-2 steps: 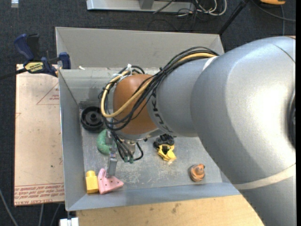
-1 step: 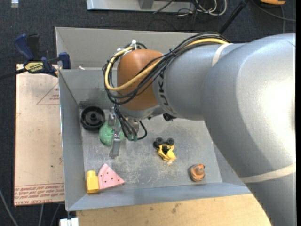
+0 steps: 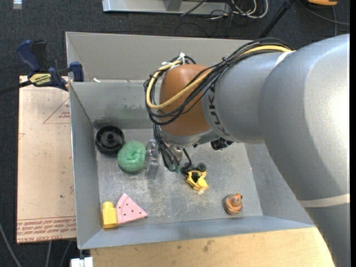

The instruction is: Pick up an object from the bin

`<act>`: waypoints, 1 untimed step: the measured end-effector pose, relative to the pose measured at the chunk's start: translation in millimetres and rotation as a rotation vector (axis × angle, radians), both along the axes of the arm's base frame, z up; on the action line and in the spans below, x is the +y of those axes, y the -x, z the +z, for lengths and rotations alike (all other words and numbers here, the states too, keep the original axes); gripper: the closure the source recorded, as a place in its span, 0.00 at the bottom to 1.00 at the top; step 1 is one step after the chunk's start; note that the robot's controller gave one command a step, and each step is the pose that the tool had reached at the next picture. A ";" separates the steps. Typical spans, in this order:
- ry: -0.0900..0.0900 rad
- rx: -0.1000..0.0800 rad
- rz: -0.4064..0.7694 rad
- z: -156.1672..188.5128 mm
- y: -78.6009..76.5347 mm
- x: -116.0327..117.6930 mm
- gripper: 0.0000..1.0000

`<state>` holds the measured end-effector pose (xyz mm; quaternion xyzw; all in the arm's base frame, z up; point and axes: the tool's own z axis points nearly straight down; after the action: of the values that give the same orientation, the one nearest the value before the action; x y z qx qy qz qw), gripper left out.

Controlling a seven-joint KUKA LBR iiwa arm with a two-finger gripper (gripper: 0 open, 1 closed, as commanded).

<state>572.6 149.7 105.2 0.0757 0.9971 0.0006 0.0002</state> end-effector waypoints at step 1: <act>0.000 0.000 0.000 0.0 -0.1 -0.1 0.00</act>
Offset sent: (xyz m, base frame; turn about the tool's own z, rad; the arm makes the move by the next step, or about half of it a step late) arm 0.0000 0.0000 0.0000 0.0000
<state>572.6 149.6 105.3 0.0758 0.9971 0.0007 0.0002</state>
